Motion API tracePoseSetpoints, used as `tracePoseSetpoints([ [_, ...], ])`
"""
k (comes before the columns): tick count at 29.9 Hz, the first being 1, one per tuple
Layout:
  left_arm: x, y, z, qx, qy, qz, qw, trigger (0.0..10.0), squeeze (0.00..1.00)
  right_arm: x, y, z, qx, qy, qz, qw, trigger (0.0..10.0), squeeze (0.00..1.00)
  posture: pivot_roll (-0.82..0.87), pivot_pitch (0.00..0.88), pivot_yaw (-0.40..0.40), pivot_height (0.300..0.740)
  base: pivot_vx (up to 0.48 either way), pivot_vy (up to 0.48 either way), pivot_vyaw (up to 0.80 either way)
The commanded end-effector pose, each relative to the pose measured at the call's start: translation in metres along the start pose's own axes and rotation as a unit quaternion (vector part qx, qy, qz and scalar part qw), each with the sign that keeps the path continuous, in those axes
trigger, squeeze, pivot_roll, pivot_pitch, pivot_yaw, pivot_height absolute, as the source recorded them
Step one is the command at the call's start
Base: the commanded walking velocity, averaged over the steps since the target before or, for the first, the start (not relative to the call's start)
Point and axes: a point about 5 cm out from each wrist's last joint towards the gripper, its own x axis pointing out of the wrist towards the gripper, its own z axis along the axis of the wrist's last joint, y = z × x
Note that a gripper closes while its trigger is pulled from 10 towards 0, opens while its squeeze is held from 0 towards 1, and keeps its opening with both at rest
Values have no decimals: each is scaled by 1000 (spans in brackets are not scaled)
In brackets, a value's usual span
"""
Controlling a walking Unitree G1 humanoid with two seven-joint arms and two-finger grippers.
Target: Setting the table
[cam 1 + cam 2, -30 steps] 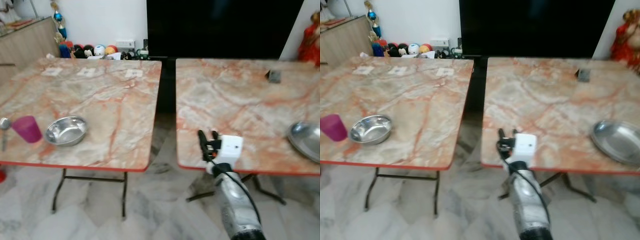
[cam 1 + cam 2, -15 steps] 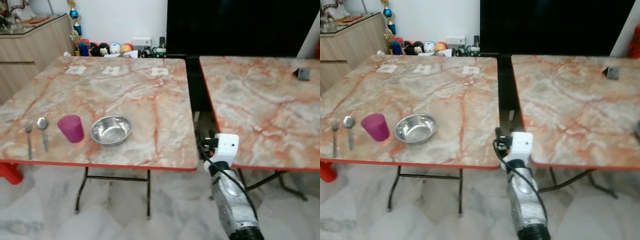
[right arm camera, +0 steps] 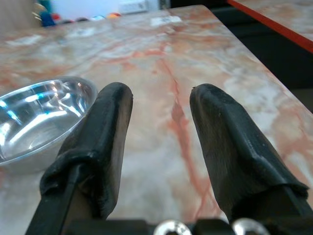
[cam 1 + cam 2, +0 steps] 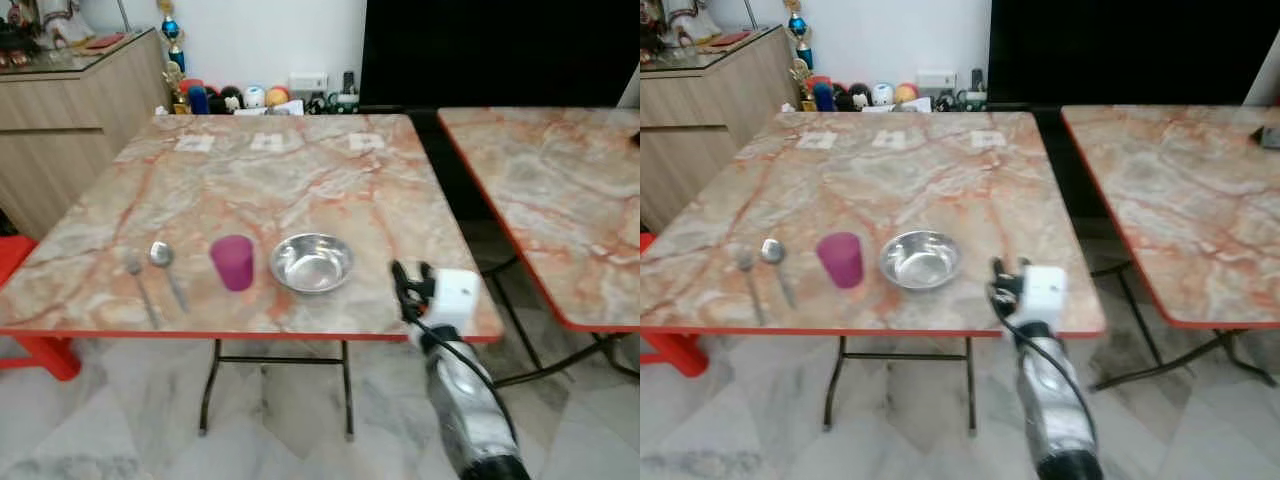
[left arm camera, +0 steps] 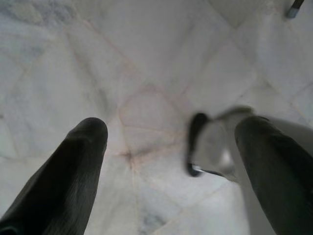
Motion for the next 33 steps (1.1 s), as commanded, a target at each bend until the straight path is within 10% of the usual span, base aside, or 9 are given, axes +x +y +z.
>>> tracePoseSetpoints([
  [1, 0, 5, 0, 9, 2, 6, 1000, 10000, 0, 5, 10, 6, 5, -11, 13, 1000, 10000, 0, 29, 0, -30, 740, 0, 0, 0],
  [33, 0, 6, 2, 6, -2, 3, 1000, 10000, 0, 4, 7, 5, 5, -11, 4, 1000, 10000, 0, 26, 0, -29, 740, 23, 0, 0],
])
